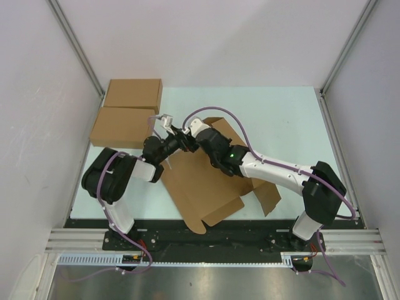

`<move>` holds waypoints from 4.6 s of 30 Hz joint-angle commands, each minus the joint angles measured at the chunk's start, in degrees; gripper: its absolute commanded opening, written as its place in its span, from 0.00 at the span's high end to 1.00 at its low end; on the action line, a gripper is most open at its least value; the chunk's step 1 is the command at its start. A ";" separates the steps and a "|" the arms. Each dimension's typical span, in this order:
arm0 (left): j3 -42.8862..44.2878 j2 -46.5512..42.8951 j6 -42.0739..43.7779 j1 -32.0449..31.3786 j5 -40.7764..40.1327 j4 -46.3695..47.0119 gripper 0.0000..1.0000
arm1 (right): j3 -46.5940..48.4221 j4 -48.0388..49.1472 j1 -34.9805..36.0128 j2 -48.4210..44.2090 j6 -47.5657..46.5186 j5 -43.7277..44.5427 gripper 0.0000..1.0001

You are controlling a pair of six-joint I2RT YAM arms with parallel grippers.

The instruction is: Fold the paper box

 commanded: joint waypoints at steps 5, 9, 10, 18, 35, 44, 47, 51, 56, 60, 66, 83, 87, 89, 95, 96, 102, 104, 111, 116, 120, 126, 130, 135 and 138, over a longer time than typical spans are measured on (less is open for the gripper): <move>-7.40 -3.41 -3.41 7.23 -6.72 15.95 0.00 | 1.05 -4.18 0.90 1.50 2.02 -1.50 1.00; -7.07 -2.00 -12.72 12.43 -4.46 19.94 0.00 | 1.14 -3.92 0.90 1.67 1.93 -1.50 1.00; -5.58 -1.82 -13.69 13.22 -2.96 19.33 0.00 | 1.05 -3.92 0.98 1.59 1.85 -1.50 1.00; 3.65 -7.77 -10.91 17.45 3.40 -5.23 0.00 | 1.05 -3.92 1.07 2.11 2.11 -1.24 1.00; 23.64 -15.42 8.26 19.12 -14.28 -60.95 0.00 | 1.05 -2.69 1.51 3.69 1.76 -1.06 1.00; 45.13 -8.25 8.70 9.36 -62.37 -90.52 0.00 | 1.05 -1.81 1.51 4.22 1.94 -0.89 1.00; 42.09 -11.56 6.43 9.01 -64.99 -85.46 0.00 | 0.96 -2.33 1.51 4.05 2.20 -0.89 1.00; 36.89 -17.37 6.50 13.65 -50.00 -77.45 0.00 | 0.87 -2.16 1.34 3.87 2.29 -1.33 1.00; 28.22 -21.50 7.65 17.27 -33.16 -60.93 0.00 | 0.87 -2.16 1.51 4.05 2.46 -1.42 1.00; 21.57 -21.96 6.40 19.47 -23.43 -51.94 0.12 | 0.87 -2.33 1.51 3.87 2.29 -1.15 1.00; 29.76 -13.18 10.54 19.38 2.85 -61.28 0.00 | 0.87 -2.24 1.51 3.87 2.37 -1.59 1.00; 20.20 -6.31 24.72 6.90 -4.96 -60.40 0.06 | 0.87 -3.04 1.86 3.34 2.90 -2.65 1.00; 12.39 -9.54 16.99 10.06 -2.42 -48.12 0.06 | 0.79 -3.12 2.04 3.17 2.81 -2.73 1.00; 9.82 -12.35 13.30 11.99 0.81 -41.07 0.06 | 0.87 -3.12 1.95 3.08 2.81 -2.82 1.00; 6.22 -16.50 3.81 16.38 5.94 -29.11 0.06 | 0.87 -2.95 1.95 4.22 3.25 -3.17 1.00; 6.47 -15.89 3.87 16.83 3.06 -29.80 0.07 | 0.87 -2.86 1.95 4.31 3.17 -3.17 1.00; 16.48 -5.62 7.04 16.22 -1.19 -48.52 0.11 | 0.78 -2.51 3.01 5.80 2.55 -2.03 1.00; 17.89 -2.10 6.60 15.17 -0.83 -48.61 0.13 | 0.79 -2.77 3.18 6.07 2.81 -2.12 1.00; 17.29 0.99 7.30 10.95 4.43 -42.65 0.13 | 0.78 -3.04 3.27 6.86 3.52 -1.86 1.00; 12.73 1.61 3.36 9.63 10.32 -29.74 0.14 | 0.78 -3.04 3.10 6.68 3.43 -2.21 1.00; 11.93 1.34 3.61 8.49 10.33 -26.91 0.15 | 0.78 -3.04 2.92 6.33 3.78 -2.91 1.00; 11.05 1.34 5.98 5.68 11.30 -26.73 0.17 | 0.78 -2.69 2.66 6.24 4.22 -4.14 1.00; 10.70 1.34 6.78 4.09 11.29 -27.08 0.17 | 0.78 -2.59 2.74 6.24 4.48 -4.67 1.00; 8.94 1.34 6.95 2.95 10.24 -24.89 0.18 | 0.78 -2.60 2.57 6.42 4.66 -5.46 1.00; 8.32 0.99 8.00 1.90 8.49 -24.71 0.17 | 0.78 -2.33 2.48 6.51 4.57 -5.98 1.00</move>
